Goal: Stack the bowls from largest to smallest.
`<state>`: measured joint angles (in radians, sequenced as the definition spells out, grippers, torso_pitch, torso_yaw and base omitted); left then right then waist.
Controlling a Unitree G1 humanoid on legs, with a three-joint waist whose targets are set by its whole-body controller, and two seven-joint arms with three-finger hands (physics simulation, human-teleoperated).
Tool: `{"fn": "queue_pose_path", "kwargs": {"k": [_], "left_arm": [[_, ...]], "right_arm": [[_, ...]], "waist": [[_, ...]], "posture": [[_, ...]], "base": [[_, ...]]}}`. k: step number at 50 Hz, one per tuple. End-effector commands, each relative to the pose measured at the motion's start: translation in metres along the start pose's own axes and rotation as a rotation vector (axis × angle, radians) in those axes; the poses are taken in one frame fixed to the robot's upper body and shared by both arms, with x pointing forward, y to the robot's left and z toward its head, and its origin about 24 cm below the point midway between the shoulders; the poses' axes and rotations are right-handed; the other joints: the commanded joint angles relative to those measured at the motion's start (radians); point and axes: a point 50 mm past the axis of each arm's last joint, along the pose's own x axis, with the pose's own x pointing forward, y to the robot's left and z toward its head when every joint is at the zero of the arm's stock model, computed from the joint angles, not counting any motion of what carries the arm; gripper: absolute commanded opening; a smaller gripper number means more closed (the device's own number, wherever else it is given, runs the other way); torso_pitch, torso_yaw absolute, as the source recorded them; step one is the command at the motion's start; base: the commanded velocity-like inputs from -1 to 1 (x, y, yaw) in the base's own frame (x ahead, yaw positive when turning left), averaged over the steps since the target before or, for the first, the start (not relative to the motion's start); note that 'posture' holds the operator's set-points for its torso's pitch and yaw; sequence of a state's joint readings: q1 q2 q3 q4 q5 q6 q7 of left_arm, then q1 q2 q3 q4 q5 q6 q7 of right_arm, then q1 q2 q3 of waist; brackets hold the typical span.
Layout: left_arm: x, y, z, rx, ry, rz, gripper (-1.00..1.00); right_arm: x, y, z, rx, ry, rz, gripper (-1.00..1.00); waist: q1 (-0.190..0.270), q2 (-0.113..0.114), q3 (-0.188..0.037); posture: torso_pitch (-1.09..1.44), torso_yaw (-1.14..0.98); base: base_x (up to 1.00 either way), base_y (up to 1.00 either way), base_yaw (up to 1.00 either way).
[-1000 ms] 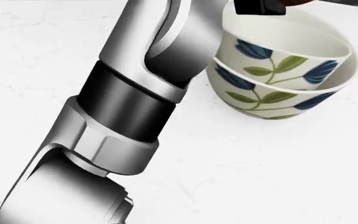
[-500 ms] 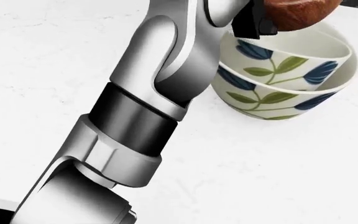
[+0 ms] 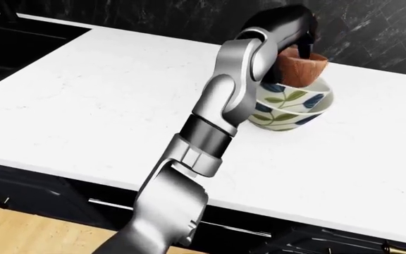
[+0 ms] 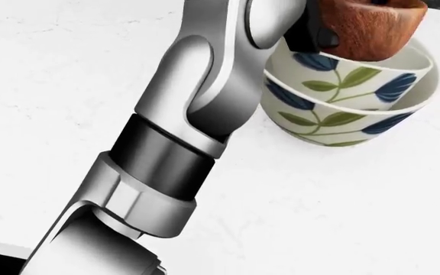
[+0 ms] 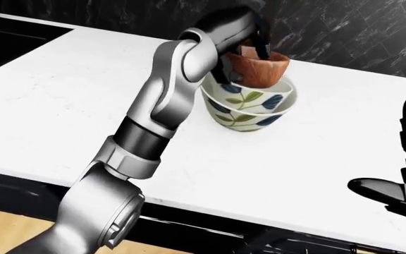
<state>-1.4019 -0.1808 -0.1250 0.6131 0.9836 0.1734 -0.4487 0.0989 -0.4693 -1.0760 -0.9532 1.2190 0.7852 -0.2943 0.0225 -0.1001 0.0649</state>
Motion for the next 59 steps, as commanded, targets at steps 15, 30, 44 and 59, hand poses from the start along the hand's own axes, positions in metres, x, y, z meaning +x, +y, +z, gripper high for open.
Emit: {"fn": "queue_pose_path", "kwargs": {"k": [15, 30, 44, 59], "left_arm": [[-0.006, 0.025, 0.017, 0.021, -0.065, 0.103, 0.28], [-0.026, 0.080, 0.023, 0.039, -0.065, 0.159, 0.37], [-0.079, 0.124, -0.041, -0.019, 0.081, 0.312, 0.41], [-0.147, 0.114, -0.160, 0.038, 0.407, 0.455, 0.73]], "right_arm": [[-0.002, -0.001, 0.009, -0.016, -0.057, 0.001, 1.00], [0.000, 0.008, 0.026, -0.016, -0.078, 0.011, 1.00], [0.001, 0.011, 0.053, -0.067, -0.099, 0.012, 1.00], [-0.015, -0.026, 0.089, -0.155, -0.124, -0.051, 1.00]], "waist": [[0.001, -0.010, -0.026], [0.002, -0.007, -0.016], [0.003, 0.002, -0.006], [-0.001, 0.015, -0.005]], "posture": [[0.00, 0.00], [0.00, 0.00], [0.00, 0.00], [0.00, 0.00]], "base": [[0.00, 0.00, 0.00], [0.00, 0.00, 0.00], [0.00, 0.00, 0.00], [0.00, 0.00, 0.00]]}}
